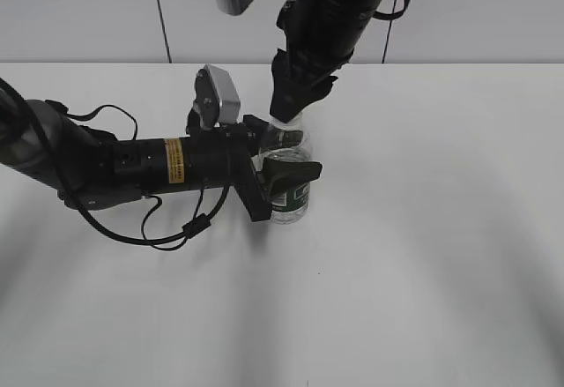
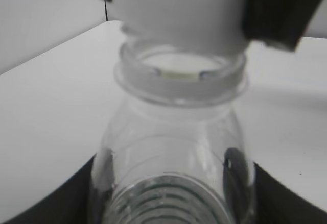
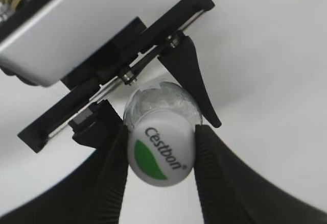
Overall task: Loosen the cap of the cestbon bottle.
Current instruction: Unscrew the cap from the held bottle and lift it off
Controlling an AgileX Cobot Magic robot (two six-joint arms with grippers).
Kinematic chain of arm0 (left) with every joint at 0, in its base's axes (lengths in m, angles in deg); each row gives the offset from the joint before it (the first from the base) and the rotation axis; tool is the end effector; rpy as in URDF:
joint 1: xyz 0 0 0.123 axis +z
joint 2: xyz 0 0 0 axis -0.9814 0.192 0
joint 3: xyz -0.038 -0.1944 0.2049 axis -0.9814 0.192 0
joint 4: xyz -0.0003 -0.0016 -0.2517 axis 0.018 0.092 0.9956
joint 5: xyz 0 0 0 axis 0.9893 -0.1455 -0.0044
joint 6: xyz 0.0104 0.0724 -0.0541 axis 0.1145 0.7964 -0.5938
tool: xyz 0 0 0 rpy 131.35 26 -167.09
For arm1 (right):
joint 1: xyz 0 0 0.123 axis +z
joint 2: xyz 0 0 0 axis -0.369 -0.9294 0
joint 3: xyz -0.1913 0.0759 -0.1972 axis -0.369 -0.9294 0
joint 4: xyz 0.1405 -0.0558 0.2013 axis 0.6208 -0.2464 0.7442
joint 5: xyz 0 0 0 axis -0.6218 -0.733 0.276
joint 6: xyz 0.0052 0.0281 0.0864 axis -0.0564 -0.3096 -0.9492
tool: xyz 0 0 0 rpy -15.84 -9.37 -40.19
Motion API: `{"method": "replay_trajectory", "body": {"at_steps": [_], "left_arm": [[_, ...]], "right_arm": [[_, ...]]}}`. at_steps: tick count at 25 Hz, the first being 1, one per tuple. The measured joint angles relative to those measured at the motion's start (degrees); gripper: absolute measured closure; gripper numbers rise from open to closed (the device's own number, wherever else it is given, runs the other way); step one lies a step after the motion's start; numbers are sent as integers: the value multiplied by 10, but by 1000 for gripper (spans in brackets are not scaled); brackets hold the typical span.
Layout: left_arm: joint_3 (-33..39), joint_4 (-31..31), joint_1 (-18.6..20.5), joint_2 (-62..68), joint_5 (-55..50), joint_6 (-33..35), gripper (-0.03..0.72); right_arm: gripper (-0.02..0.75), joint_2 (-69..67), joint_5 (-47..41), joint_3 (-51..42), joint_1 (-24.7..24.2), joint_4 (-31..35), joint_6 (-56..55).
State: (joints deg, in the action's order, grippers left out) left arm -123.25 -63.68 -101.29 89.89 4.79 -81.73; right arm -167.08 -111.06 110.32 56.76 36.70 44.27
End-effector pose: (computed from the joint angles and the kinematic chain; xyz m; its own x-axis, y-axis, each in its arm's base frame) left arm 0.3386 -0.2164 0.0933 -0.0536 0.1788 -0.9824 0.9670 0.2548 -0.0064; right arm 0.3476 0.2653 0.2607 -0.1790 -0.9138 -0.3645 -0.9717 0.2222 -0.0800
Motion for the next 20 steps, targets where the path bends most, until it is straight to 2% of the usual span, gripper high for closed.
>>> {"method": "replay_trajectory", "body": {"at_steps": [10, 20], "left_arm": [[0, -3, 1, 0, -1, -2, 289], [0, -4, 1, 0, 0, -3, 289]], "right_arm": [[435, 1, 0, 1, 0, -5, 243], [435, 4, -2, 1, 0, 5, 290]]}}
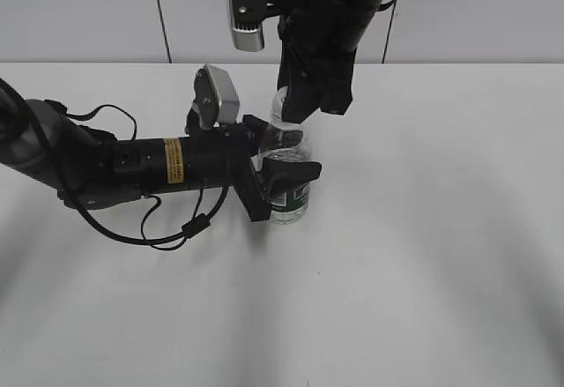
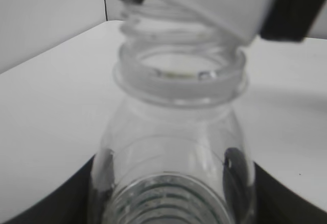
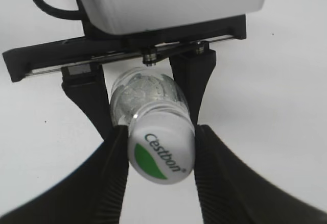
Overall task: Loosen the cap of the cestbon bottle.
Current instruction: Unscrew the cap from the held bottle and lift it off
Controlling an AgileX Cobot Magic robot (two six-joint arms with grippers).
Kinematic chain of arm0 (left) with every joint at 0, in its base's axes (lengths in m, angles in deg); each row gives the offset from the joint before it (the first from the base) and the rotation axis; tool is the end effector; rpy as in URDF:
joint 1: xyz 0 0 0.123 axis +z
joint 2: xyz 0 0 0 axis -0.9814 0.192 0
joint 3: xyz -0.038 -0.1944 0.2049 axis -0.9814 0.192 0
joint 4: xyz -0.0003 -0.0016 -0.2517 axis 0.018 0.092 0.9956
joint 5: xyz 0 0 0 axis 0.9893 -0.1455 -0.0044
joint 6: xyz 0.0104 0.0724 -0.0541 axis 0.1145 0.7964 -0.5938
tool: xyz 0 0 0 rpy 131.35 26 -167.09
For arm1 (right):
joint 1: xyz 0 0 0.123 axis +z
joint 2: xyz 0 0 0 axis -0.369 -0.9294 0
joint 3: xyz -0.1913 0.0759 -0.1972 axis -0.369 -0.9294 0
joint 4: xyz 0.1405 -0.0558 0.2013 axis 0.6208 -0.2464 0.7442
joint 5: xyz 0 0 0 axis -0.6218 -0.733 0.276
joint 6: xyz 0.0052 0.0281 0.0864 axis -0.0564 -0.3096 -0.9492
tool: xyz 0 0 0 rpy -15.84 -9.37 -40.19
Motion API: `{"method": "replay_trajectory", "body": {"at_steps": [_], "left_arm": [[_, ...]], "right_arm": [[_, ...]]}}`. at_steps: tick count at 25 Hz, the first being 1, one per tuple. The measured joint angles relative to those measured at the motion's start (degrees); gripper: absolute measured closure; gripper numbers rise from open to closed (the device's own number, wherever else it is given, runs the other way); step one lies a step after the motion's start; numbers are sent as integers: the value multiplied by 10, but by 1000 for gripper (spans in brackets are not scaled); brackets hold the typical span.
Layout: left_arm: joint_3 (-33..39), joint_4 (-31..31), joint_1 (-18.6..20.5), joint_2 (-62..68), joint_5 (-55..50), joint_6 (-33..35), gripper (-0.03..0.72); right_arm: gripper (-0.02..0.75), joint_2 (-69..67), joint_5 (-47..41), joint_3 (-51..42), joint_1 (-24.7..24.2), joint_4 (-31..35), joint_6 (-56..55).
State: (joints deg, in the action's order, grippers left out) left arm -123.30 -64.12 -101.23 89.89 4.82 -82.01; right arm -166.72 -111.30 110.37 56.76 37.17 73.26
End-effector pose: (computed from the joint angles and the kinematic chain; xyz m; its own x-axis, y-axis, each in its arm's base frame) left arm 0.3384 -0.2162 0.0932 -0.0551 0.1804 -0.9821 0.9682 0.2499 -0.0084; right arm 0.3462 0.2652 0.2637 0.3135 -0.9047 -0.2885 -0.9373 -0.2461 -0.2467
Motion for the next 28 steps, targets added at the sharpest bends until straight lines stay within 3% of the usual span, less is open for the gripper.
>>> {"method": "replay_trajectory", "body": {"at_steps": [20, 23, 28], "left_arm": [[0, -12, -1, -1, 3, -2, 289], [0, -12, -1, -1, 3, -2, 289], [0, -9, -1, -1, 2, -2, 289]], "right_arm": [[444, 26, -22, -4, -1, 3, 27], [444, 38, -20, -4, -1, -20, -16], [447, 57, -18, 1, -6, -82, -184]]}}
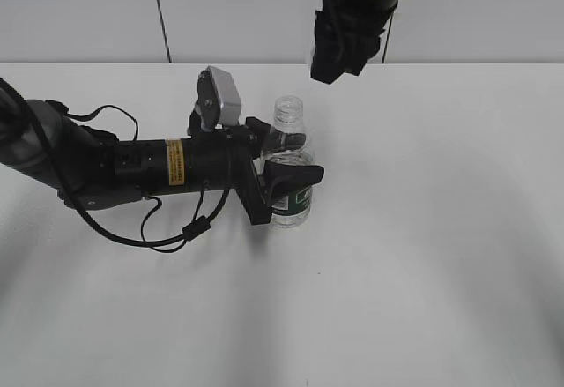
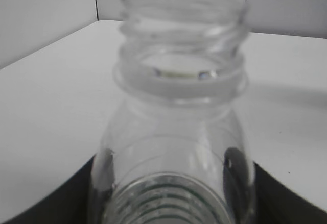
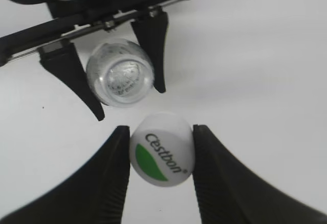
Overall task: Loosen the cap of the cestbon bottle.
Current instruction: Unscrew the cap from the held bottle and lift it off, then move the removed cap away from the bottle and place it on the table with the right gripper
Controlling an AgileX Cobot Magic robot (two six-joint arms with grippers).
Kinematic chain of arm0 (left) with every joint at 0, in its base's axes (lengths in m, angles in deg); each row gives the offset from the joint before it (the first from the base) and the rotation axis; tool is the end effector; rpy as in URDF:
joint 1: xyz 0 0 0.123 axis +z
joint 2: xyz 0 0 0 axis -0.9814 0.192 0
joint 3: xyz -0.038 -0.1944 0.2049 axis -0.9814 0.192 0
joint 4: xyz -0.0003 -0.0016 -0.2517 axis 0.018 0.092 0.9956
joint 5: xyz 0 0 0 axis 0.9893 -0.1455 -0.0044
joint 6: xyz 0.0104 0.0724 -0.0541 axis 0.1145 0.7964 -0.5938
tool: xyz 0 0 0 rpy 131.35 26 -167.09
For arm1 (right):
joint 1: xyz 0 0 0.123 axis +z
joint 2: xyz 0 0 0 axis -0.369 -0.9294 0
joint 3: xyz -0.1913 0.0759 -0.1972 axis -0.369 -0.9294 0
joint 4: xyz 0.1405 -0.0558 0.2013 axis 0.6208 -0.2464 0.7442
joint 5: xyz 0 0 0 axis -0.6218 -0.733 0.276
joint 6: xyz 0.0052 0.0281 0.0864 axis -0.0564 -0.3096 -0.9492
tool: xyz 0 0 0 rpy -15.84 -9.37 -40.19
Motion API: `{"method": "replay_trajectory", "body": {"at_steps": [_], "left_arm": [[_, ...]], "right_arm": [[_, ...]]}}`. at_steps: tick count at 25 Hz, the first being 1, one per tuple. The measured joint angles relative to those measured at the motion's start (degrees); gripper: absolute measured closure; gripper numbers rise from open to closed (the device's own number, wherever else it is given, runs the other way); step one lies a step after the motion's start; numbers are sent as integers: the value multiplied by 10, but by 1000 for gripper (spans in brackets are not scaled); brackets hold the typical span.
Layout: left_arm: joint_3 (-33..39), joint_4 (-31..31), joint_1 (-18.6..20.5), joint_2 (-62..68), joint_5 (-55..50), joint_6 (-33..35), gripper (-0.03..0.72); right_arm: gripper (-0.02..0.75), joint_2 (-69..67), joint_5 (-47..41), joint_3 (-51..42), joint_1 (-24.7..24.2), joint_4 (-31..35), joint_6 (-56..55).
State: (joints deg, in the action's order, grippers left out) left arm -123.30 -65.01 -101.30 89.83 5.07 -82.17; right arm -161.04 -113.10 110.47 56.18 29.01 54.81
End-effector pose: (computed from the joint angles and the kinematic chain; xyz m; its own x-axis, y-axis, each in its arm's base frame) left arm 0.3369 -0.2169 0.0935 -0.0505 0.1830 -0.9818 0.9722 0.2342 -0.0063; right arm 0.3400 0.2418 0.3037 0.0516 -0.9599 -0.2756 -0.9594 0.0289 -0.2804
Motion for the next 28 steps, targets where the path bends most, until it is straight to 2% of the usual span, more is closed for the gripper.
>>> {"method": "replay_trajectory", "body": {"at_steps": [5, 10, 13, 20, 28], "left_arm": [[0, 1, 0, 0, 0, 0, 289], [0, 4, 0, 0, 0, -1, 289], [0, 4, 0, 0, 0, -1, 289], [0, 5, 0, 0, 0, -2, 289], [0, 7, 0, 0, 0, -2, 289]], "right_arm": [[447, 1, 9, 0, -44, -21, -206], [447, 1, 19, -6, -132, -24, -389], [447, 1, 39, -48, -183, -25, -465], [448, 1, 100, -174, -263, -25, -533], [448, -8, 180, -254, -281, -24, -544]]}}
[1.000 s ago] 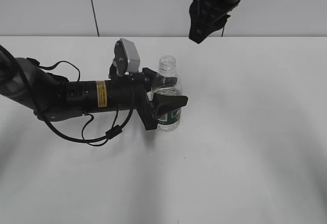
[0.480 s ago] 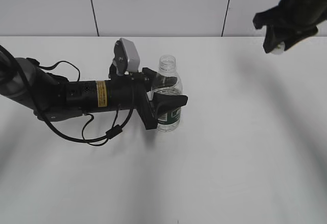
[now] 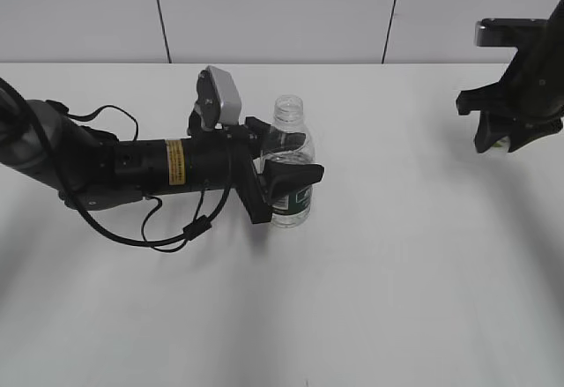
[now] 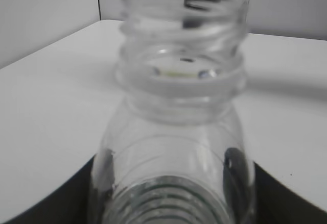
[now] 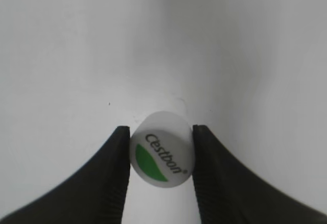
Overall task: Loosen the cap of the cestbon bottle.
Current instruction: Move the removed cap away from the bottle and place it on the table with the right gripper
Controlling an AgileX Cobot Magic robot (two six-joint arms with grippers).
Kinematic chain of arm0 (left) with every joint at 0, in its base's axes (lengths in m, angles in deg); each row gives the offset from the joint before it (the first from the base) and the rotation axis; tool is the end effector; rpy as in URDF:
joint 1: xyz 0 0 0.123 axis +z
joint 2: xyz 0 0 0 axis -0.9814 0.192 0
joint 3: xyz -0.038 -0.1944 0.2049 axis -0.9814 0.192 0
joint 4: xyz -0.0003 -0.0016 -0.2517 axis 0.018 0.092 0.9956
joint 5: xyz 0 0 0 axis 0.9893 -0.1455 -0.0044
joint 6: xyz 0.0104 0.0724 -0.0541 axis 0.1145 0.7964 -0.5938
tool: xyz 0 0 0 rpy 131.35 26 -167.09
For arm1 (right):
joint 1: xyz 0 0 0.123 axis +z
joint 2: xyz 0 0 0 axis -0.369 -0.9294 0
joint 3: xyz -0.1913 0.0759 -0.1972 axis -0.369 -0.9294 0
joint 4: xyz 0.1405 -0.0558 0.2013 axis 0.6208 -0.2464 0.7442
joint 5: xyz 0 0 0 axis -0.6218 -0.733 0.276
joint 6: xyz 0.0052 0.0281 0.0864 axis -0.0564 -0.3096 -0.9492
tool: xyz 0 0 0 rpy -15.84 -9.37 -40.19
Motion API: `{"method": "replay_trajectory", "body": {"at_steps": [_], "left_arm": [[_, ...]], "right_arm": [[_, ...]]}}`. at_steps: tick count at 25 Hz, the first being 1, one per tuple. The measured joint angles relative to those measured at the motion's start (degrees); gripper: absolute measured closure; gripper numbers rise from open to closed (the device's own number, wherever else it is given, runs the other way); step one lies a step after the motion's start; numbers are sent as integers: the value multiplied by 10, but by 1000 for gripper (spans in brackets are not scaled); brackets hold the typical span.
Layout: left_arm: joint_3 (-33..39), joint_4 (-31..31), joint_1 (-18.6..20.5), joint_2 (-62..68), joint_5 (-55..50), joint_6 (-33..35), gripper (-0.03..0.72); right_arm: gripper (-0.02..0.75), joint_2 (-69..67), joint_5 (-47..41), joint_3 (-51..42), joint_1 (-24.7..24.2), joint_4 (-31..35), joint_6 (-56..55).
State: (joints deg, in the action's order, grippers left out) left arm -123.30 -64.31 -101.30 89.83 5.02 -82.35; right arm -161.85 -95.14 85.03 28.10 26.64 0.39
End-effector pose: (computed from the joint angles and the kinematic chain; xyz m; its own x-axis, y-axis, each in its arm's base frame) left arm 0.3378 -0.2168 0.0938 -0.0578 0.1772 -0.9825 0.9693 0.2455 -0.0127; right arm 0.3845 0.0460 0.1851 -0.9592 -0.1316 -0.2502 -0.1415 0.9897 0.0219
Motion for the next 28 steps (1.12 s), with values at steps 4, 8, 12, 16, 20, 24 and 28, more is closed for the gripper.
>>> {"method": "replay_trajectory", "body": {"at_steps": [4, 8, 12, 16, 20, 24, 28], "left_arm": [[0, 0, 0, 0, 0, 0, 289], [0, 0, 0, 0, 0, 0, 289], [0, 0, 0, 0, -1, 0, 289], [0, 1, 0, 0, -3, 0, 289], [0, 1, 0, 0, -7, 0, 289], [0, 2, -1, -1, -9, 0, 289], [0, 3, -1, -1, -9, 0, 289]], "right_arm": [[448, -44, 18, -5, -2, 0, 0], [449, -89, 36, -5, -5, 1, 0], [449, -115, 40, -5, -5, 4, -1], [449, -115, 43, -4, -5, 8, -1], [449, -115, 43, -4, -5, 19, -1], [392, -115, 43, -4, -5, 26, -1], [205, -117, 21, 5, -5, 29, -1]]}}
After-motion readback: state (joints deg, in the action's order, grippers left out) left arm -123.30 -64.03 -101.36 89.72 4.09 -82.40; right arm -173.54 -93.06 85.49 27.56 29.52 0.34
